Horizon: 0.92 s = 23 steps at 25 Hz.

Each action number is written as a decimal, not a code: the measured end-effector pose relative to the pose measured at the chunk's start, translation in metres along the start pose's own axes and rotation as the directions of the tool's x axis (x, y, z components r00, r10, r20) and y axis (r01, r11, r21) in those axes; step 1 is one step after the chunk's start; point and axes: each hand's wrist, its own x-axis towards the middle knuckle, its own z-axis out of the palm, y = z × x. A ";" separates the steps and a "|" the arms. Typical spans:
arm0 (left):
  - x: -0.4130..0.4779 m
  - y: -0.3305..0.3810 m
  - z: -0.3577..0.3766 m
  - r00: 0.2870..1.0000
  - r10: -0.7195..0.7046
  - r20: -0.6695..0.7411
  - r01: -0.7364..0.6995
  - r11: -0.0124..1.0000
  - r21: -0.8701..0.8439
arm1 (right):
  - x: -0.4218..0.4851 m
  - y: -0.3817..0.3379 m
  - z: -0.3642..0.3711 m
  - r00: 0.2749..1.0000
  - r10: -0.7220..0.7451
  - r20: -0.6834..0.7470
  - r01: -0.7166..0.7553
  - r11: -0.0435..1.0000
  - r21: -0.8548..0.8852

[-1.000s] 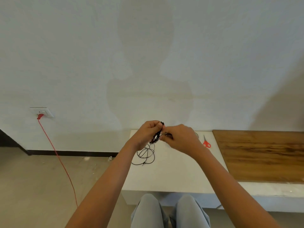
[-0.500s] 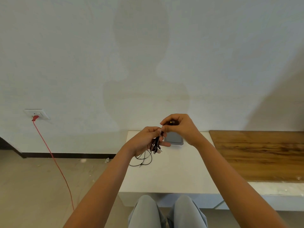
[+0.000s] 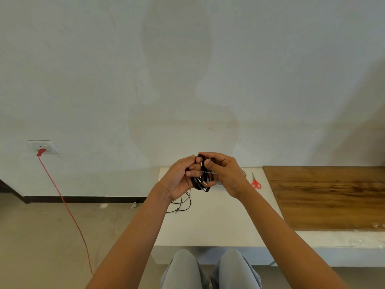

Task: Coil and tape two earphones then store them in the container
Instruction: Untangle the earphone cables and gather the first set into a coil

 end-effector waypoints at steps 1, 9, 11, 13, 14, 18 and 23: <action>0.001 0.000 -0.001 1.000 0.012 -0.006 -0.012 1.000 -0.017 | -0.001 0.002 0.003 0.999 -0.019 -0.039 0.018 1.000 -0.026; 0.000 -0.001 0.001 0.987 -0.013 -0.158 0.020 0.999 0.040 | 0.006 -0.012 -0.003 0.999 0.012 -0.049 -0.020 0.986 -0.166; -0.002 0.000 0.000 0.982 -0.037 -0.185 0.066 0.986 0.153 | 0.007 -0.010 -0.005 1.000 0.027 -0.009 -0.028 0.979 -0.203; -0.002 -0.001 -0.001 0.979 -0.021 -0.203 0.072 0.967 0.245 | 0.007 -0.009 -0.006 0.999 0.039 0.009 -0.036 0.977 -0.211; -0.001 -0.001 -0.002 0.978 -0.009 -0.208 0.064 0.963 0.260 | 0.007 -0.008 -0.006 0.999 0.049 0.009 -0.047 0.980 -0.195; 0.006 -0.013 -0.004 0.971 -0.008 -0.240 0.061 0.974 0.216 | 0.009 0.005 -0.008 0.995 0.101 -0.011 -0.101 0.988 -0.121; 0.031 -0.040 -0.019 0.952 -0.078 -0.295 0.137 0.973 0.185 | 0.013 0.041 -0.029 0.991 0.126 -0.051 -0.131 0.984 -0.124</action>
